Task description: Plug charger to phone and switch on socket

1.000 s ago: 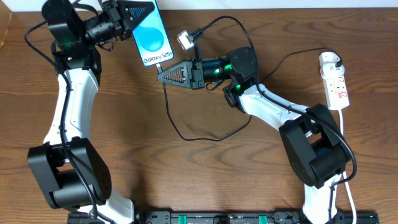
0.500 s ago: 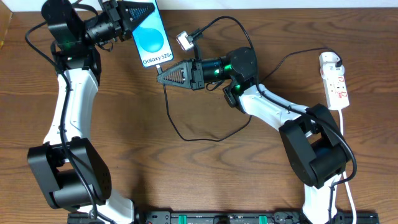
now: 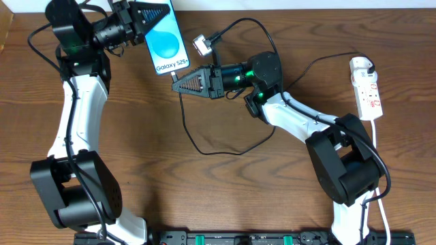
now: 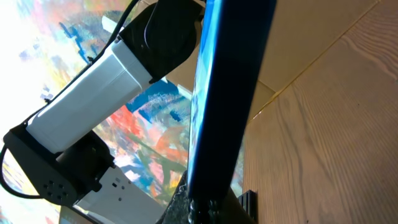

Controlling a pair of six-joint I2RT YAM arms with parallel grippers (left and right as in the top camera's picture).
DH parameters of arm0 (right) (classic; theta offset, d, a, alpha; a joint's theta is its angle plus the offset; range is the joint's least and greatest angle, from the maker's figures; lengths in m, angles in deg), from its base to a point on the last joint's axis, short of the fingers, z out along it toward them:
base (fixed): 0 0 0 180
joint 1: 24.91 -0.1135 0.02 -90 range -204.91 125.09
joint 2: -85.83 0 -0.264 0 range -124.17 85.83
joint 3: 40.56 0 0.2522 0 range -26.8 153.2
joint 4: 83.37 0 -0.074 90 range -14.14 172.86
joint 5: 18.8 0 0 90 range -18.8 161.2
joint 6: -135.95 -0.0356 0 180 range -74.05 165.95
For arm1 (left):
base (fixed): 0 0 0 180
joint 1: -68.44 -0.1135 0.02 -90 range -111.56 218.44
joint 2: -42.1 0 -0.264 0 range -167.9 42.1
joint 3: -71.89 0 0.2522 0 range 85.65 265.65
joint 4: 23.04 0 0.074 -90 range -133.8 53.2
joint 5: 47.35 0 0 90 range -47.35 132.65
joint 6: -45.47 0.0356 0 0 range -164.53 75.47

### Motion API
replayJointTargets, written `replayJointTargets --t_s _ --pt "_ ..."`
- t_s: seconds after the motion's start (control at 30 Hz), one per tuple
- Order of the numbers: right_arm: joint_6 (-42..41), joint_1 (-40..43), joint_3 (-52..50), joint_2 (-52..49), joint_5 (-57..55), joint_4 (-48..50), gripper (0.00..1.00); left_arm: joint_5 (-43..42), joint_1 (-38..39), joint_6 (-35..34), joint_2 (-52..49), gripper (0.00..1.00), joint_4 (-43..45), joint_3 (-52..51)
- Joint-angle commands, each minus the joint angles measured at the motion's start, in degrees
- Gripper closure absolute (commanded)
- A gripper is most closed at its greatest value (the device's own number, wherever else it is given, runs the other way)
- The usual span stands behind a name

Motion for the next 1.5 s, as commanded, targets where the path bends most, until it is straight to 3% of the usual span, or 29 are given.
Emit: replayJointTargets --t_s 0.0,1.07,1.47 --pt "0.1 0.0 0.2 -0.1 -2.3 0.2 0.99 -3.0 -0.2 1.1 0.5 0.92 0.5 0.6" --pt "-2.5 -0.3 0.2 -0.1 -3.3 2.4 0.99 0.1 -0.8 1.1 0.5 0.93 0.5 0.6" --pt "-2.2 -0.4 0.2 -0.1 -2.5 2.1 0.99 3.1 -0.9 -3.6 0.5 0.93 0.4 0.6"
